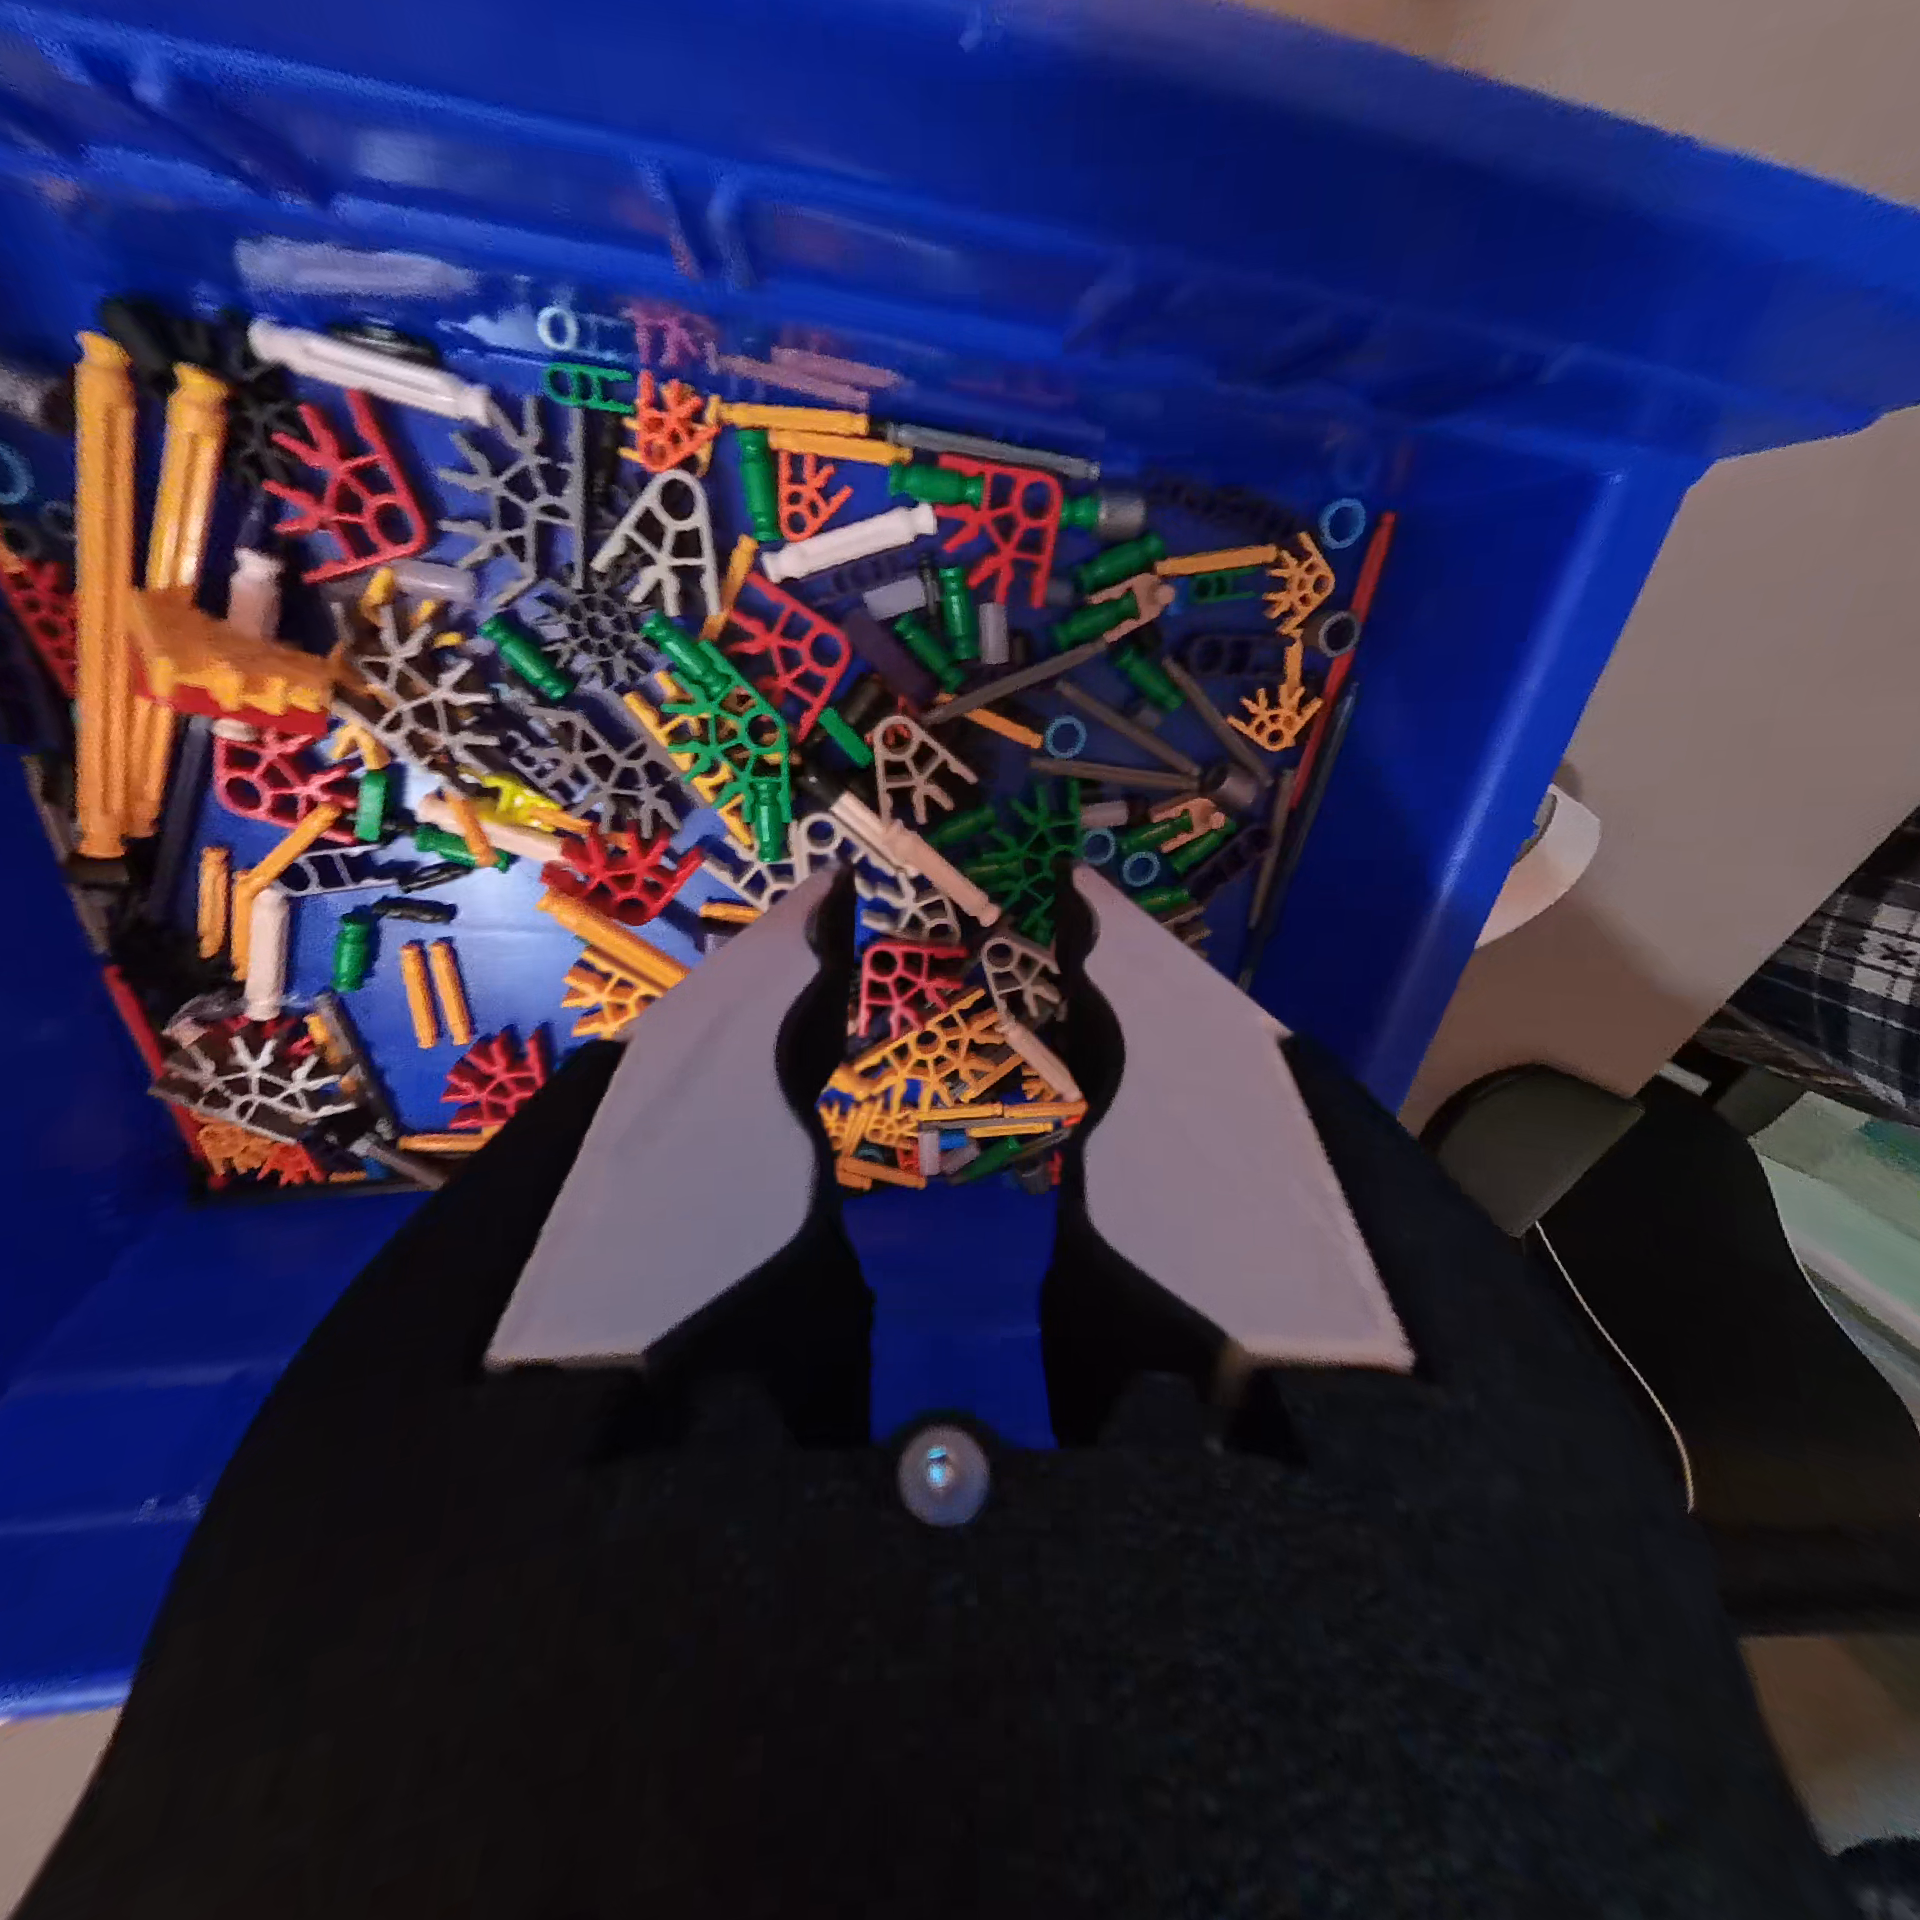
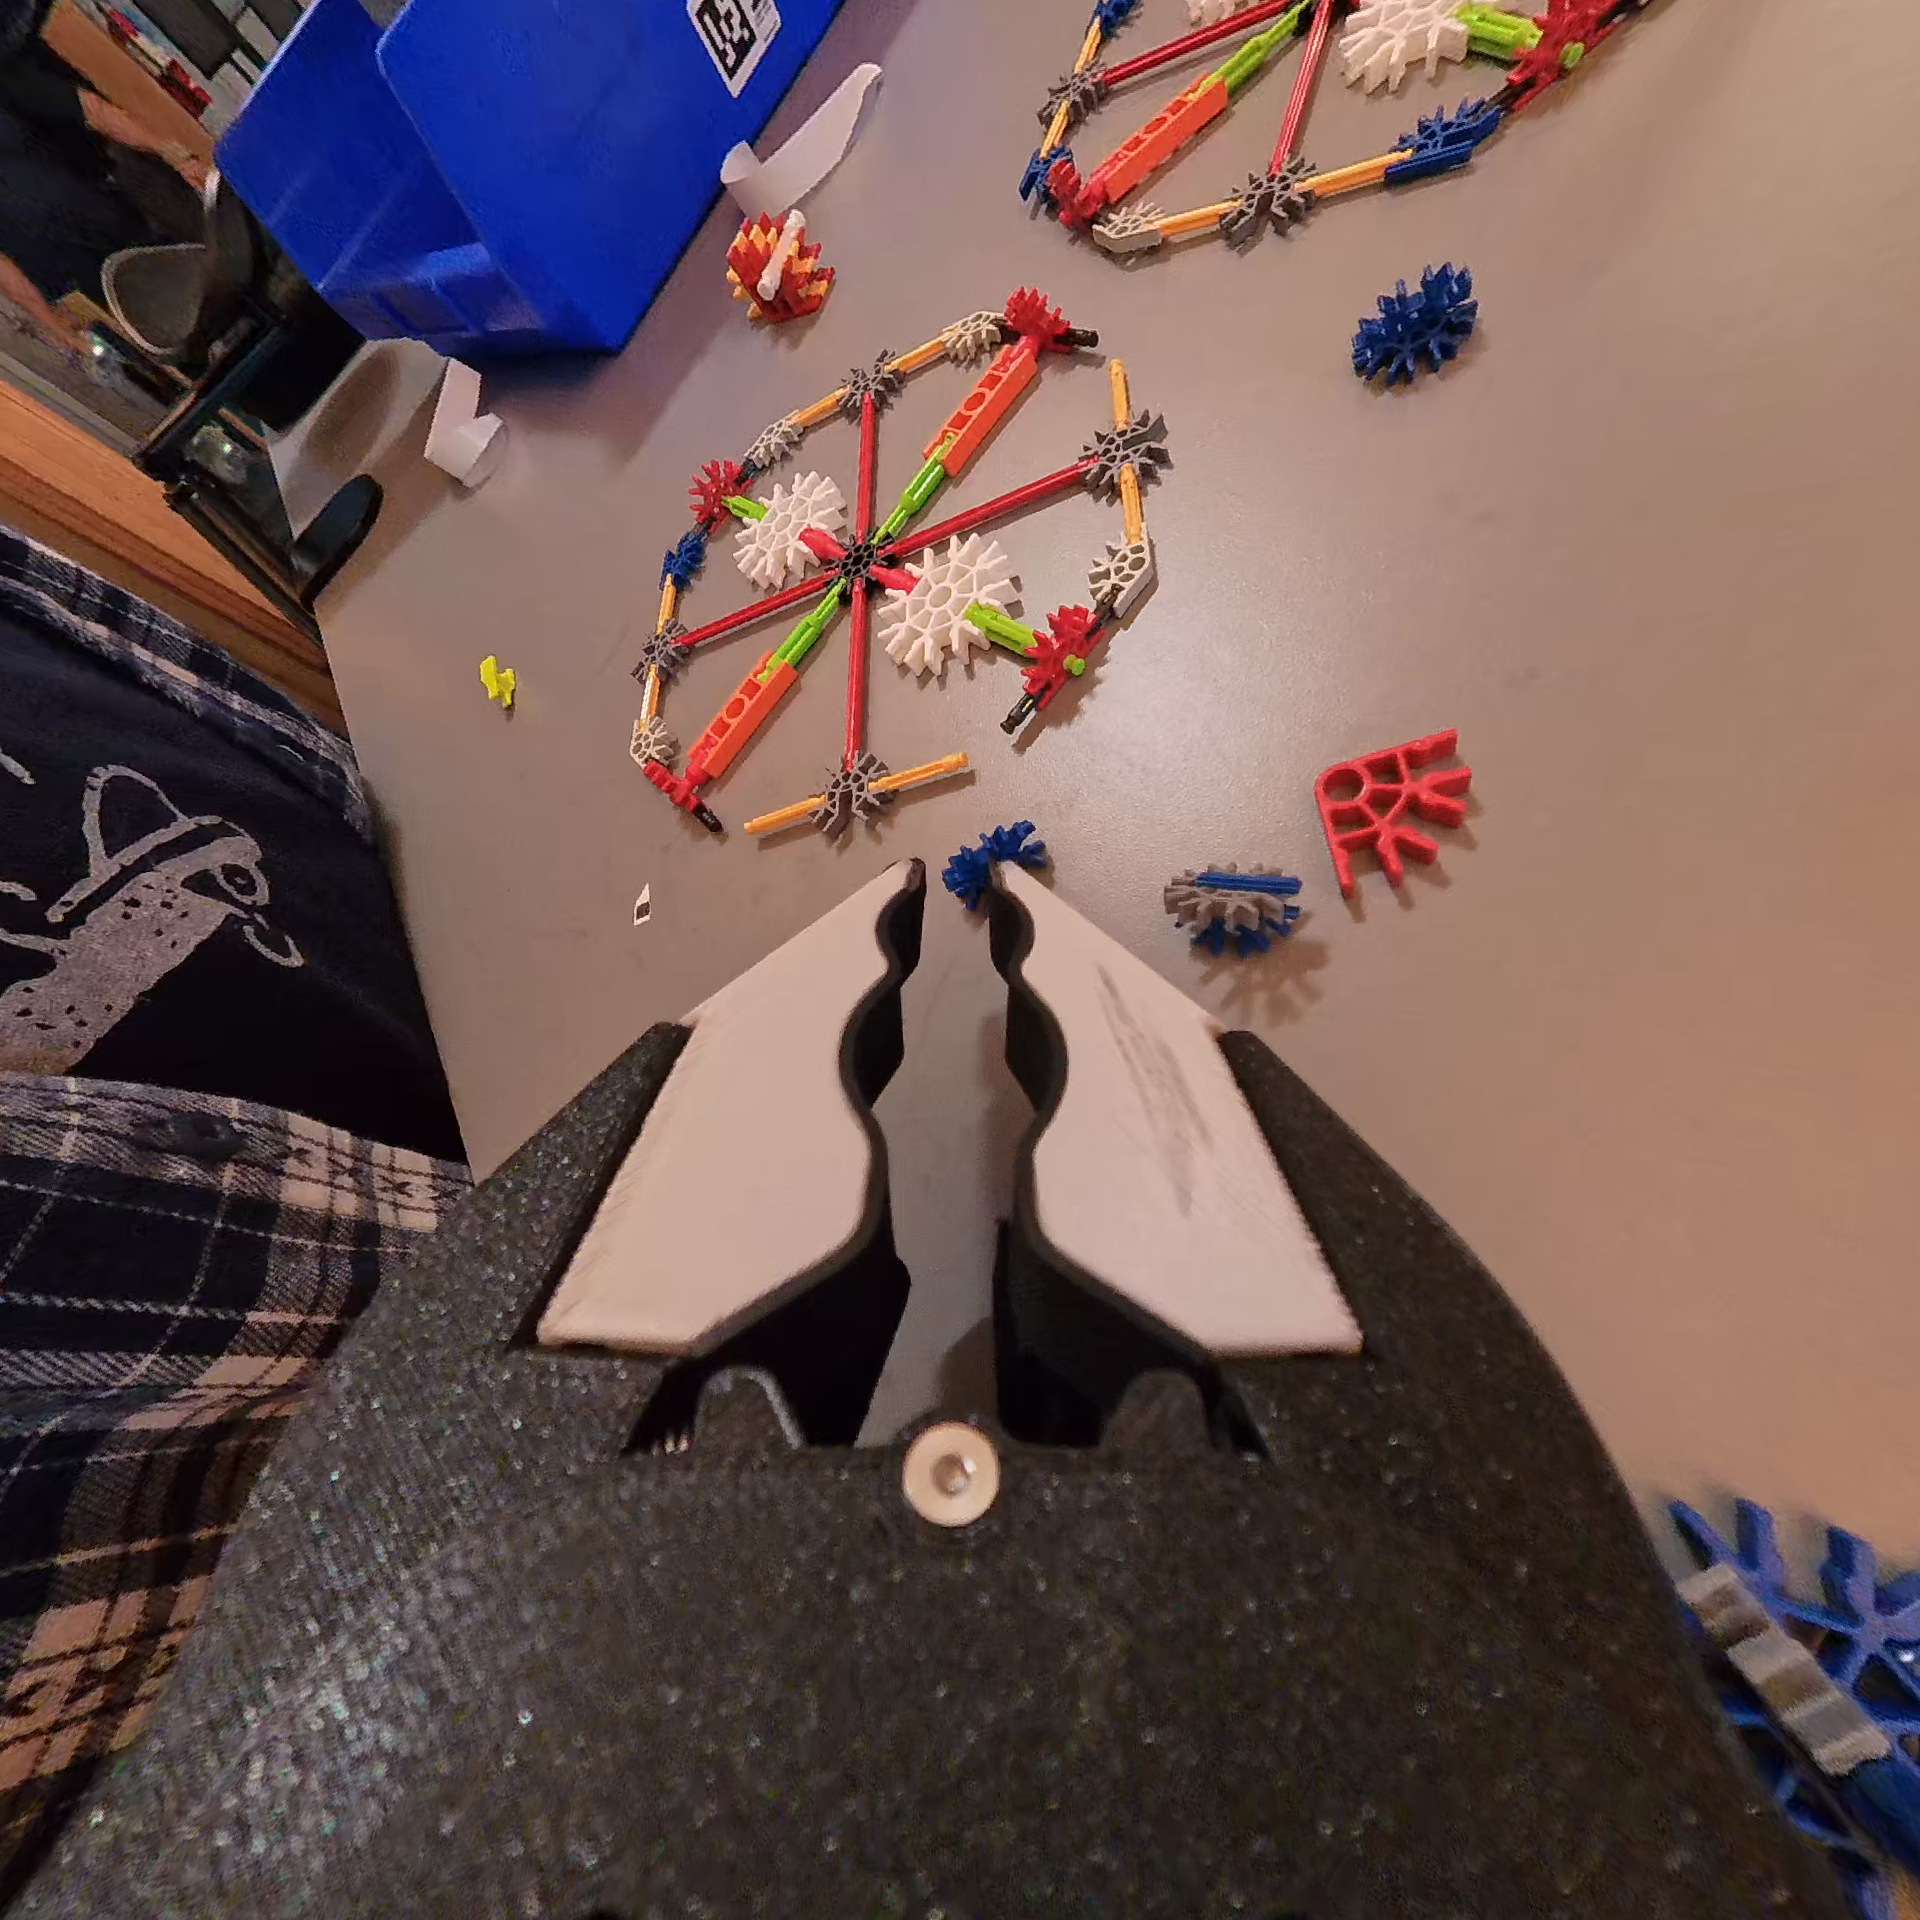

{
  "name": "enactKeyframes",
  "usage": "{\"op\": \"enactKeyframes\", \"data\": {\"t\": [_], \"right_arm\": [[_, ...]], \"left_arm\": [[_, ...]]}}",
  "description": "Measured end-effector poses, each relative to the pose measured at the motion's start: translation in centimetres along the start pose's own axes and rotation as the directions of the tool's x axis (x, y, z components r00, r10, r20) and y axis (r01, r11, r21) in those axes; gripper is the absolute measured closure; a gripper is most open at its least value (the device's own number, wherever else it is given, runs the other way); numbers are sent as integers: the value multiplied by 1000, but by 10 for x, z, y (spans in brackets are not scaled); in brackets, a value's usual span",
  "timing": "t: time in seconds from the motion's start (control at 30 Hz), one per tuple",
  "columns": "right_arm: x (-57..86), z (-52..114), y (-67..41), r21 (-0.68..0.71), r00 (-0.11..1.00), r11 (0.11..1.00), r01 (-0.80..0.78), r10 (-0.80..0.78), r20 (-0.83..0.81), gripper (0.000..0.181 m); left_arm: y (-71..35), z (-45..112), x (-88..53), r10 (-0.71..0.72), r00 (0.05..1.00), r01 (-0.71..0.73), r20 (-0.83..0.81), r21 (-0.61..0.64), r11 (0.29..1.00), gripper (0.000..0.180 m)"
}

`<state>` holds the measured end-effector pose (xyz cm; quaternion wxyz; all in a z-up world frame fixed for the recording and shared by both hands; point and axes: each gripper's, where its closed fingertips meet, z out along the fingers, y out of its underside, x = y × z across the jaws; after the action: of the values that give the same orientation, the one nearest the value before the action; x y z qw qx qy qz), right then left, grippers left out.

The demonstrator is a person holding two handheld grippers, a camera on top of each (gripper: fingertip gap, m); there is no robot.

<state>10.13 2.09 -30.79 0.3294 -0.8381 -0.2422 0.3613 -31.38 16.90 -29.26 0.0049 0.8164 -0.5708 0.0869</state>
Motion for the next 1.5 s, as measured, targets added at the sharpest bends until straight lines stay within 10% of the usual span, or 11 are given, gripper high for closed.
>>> {"op": "enactKeyframes", "data": {"t": [0.7, 1.17, 1.5], "right_arm": [[1, 2, 2, -18, 1000, 1000, 2, -2, -13, 170], [2, 3, 4, -27, 1000, 1000, -4, 4, -14, 170], [2, 3, 4, -33, 1000, 999, -6, 5, -15, 170]], "left_arm": [[23, 24, -18, -13, 997, 19, 82, -84, 996, 174], [22, 20, -30, 37, 990, -22, 137, -114, 993, 149], [25, 21, -38, 36, 989, -17, 142, -132, 991, 167]]}}
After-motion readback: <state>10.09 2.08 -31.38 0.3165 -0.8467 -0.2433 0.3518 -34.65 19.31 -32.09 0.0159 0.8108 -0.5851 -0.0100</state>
